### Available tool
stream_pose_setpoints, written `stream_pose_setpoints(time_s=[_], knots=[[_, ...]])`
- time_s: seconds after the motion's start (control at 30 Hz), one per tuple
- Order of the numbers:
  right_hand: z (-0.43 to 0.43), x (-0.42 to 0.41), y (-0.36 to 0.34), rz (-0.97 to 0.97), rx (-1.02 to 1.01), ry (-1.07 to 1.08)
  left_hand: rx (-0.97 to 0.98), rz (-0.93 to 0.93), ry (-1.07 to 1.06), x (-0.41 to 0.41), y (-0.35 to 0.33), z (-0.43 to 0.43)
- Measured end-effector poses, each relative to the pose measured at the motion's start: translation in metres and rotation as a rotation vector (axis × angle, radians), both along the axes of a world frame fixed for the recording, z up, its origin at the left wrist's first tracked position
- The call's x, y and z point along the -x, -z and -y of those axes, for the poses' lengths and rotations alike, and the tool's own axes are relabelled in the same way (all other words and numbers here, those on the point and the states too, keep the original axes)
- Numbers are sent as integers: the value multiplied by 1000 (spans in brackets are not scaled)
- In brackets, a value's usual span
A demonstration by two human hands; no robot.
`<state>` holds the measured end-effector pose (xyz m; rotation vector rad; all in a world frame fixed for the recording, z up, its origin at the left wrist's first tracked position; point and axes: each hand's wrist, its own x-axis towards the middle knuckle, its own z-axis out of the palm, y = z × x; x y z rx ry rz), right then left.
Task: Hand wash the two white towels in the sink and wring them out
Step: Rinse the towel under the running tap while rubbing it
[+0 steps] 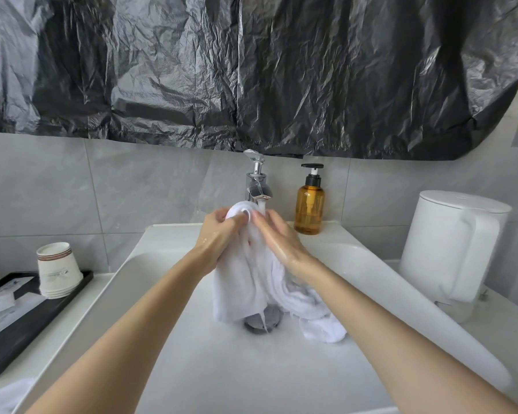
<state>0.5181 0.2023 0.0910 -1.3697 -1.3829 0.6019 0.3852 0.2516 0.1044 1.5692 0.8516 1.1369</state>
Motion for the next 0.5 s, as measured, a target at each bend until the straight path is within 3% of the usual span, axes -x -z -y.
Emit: stream_pose_setpoints(time_s=[0.17,0.27,0.33,0.5], knots=[[-1,0,-7,132,-114,221,46,-106,81,6,1,-2],[-1,-3,-18,19,5,314,19,-65,39,-1,2,-2],[1,-3,-16,-35,64,312,-62,-110,-13,-8,6,1],[8,11,-1,104,-36,233,-151,-83,-18,-22,14,8]])
